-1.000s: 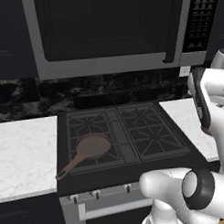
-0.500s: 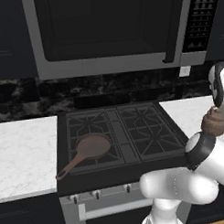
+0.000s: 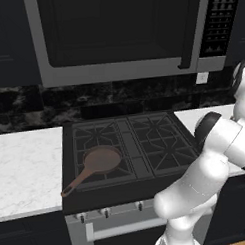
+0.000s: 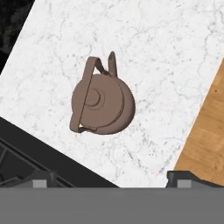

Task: Pick the kettle from the counter and place it on a stove burner. Then turn the burner on.

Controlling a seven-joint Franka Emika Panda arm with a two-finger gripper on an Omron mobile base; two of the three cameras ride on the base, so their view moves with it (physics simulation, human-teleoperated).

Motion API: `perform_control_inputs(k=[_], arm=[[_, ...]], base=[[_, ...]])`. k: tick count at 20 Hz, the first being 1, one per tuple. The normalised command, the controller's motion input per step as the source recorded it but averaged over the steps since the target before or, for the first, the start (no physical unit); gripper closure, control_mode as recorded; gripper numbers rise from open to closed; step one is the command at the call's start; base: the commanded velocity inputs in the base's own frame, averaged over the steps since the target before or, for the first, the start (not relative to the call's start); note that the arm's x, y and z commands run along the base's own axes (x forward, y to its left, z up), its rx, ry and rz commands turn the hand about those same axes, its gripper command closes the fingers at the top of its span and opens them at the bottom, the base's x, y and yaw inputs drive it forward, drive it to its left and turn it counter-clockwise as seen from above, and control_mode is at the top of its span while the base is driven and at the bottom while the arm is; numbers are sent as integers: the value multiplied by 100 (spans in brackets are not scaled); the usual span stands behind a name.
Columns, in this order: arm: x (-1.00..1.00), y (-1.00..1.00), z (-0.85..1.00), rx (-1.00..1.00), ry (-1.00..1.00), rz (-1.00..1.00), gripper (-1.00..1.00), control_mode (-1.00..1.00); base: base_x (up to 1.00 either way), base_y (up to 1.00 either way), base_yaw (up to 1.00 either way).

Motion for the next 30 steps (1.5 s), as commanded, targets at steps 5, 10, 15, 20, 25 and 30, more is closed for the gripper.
perform_control_inputs(k=[5, 10, 15, 20, 25, 30], arm=[[24, 0, -37, 0, 0, 0, -100, -100], [27, -6, -63, -8, 0, 0, -100, -100], [34, -9, -47, -7, 0, 0, -100, -100], [40, -9, -23, -3, 0, 0, -100, -100], [30, -4, -27, -7, 0, 0, -100, -100], [28, -1, -33, -7, 0, 0, -100, -100]], base=[[0, 0, 0], [0, 0, 0], [0, 0, 0], [0, 0, 0], [0, 0, 0], [0, 0, 0]])
